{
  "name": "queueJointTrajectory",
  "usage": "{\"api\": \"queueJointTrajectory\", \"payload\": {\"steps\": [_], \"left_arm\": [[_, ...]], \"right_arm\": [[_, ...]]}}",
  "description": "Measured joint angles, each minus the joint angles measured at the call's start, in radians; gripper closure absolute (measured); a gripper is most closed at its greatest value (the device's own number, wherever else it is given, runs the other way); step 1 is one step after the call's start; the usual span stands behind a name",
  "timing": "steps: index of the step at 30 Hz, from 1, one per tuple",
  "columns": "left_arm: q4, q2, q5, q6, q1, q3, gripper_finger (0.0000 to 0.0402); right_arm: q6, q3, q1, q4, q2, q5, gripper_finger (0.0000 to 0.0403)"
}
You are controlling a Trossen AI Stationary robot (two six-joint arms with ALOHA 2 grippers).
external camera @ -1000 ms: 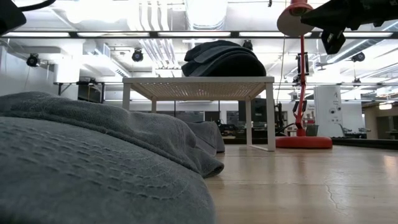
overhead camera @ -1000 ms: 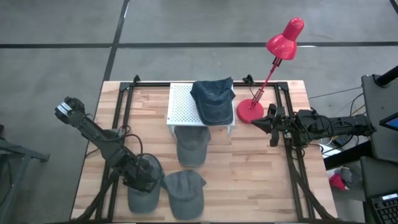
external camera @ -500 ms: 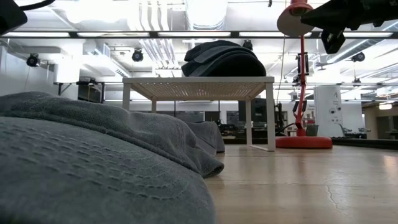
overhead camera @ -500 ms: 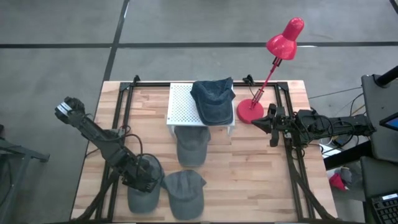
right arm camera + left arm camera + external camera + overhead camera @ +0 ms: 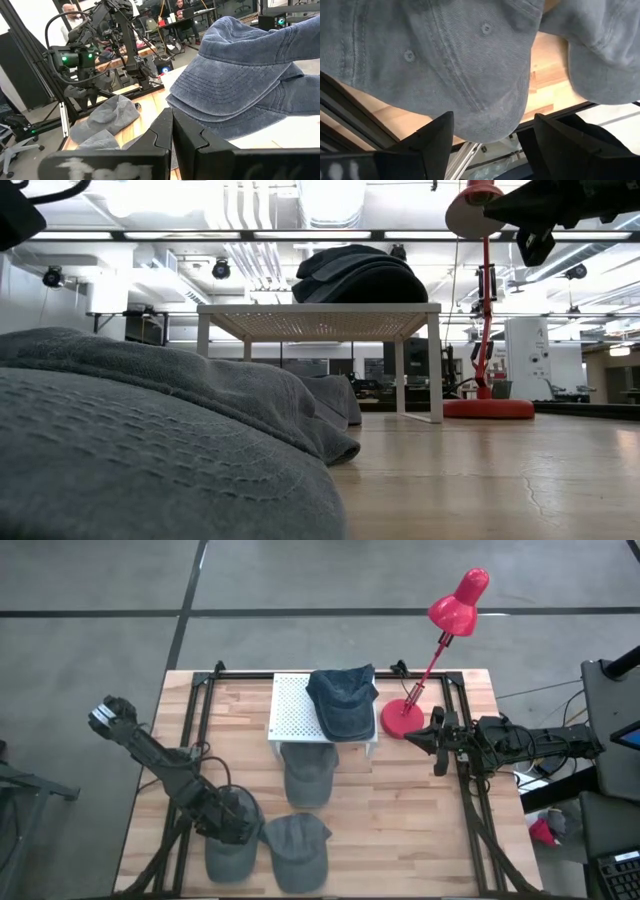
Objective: Pick & Place hat
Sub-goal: Put the bottom left gray cap on the shelf
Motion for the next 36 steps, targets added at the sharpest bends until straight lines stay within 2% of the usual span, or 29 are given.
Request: {"api": "queueJointTrajectory", "payload": {"steps": [7, 17, 20, 27, 36], "left_arm": [[0.006, 0.053, 0.002, -0.038, 0.000, 0.000, 0.0137], [0.008, 0.224, 0.022, -0.059, -0.001, -0.015, 0.0138], [0.022, 0.271, 0.059, -0.059, 0.000, -0.015, 0.0146], [0.087, 0.360, 0.085, -0.057, 0.000, -0.015, 0.0217], [0.118, 0.383, 0.076, -0.045, 0.000, -0.013, 0.0348]], "right_arm": [[-0.003, 0.000, 0.000, 0.000, 0.000, 0.000, 0.0394], [-0.018, 0.000, 0.000, 0.001, 0.000, 0.000, 0.0394], [-0.018, 0.000, 0.000, 0.001, 0.000, 0.000, 0.0394], [-0.018, 0.000, 0.000, 0.000, 0.000, 0.001, 0.0394], [-0.022, 0.000, 0.000, 0.000, 0.000, 0.001, 0.0394]]}}
